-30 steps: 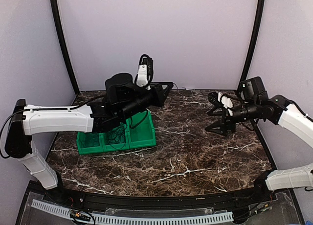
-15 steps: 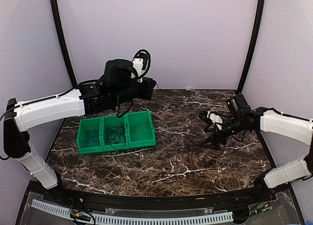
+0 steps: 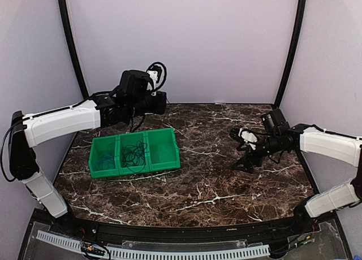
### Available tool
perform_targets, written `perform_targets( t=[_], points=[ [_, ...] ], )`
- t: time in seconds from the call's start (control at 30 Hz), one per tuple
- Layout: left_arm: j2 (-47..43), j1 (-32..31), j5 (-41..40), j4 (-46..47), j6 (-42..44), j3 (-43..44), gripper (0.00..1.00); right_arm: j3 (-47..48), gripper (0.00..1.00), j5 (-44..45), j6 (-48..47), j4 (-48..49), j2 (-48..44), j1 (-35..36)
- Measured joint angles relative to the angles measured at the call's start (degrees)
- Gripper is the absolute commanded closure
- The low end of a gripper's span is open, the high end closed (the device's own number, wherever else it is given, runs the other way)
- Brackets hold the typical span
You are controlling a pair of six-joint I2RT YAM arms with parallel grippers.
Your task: Untangle the cables
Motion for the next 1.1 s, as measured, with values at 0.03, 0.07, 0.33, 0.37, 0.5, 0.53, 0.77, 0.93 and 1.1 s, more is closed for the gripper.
perform_targets(
  t=[0.03,0.07,0.33,0.37,0.5,0.53,0.77,0.93,1.1],
  points=[
    [0.00,0.37,0.26,0.00,0.28,-0.39,1.00,0.00,0.01,0.07,-0.04,0.00,0.13,0.00],
    [0.00,0.63,0.59,0.00,0.52,-0.66,1.00,0.00,0.01,0.20,-0.07,0.04,0.26,0.00],
    [-1.60,0.66,3.23,0.00,2.51,-1.09,1.00,0.00,0.01,0.76,-0.15,0.07,0.85,0.00],
    [-1.88,0.66,2.91,-0.07,2.84,-1.09,1.00,0.00,0.01,0.79,-0.15,0.07,0.92,0.00],
    [-2.71,0.66,1.33,-0.70,4.00,-1.09,1.00,0.00,0.01,0.81,-0.17,0.07,1.01,0.00],
    [-2.86,0.66,1.14,-1.01,4.04,-1.11,1.00,0.00,0.01,0.81,-0.20,0.07,1.03,0.00],
    [-3.17,0.66,0.66,-2.05,3.69,-2.19,1.00,0.00,0.01,0.81,-0.31,0.07,1.44,0.00],
    [-2.60,0.98,-1.55,-3.69,3.82,-2.69,1.00,0.00,0.01,0.81,-0.31,0.07,1.64,0.00],
    [0.74,1.62,-4.07,-4.61,4.11,-3.13,1.00,0.00,0.01,0.83,-0.31,0.07,1.64,0.00]
  ],
)
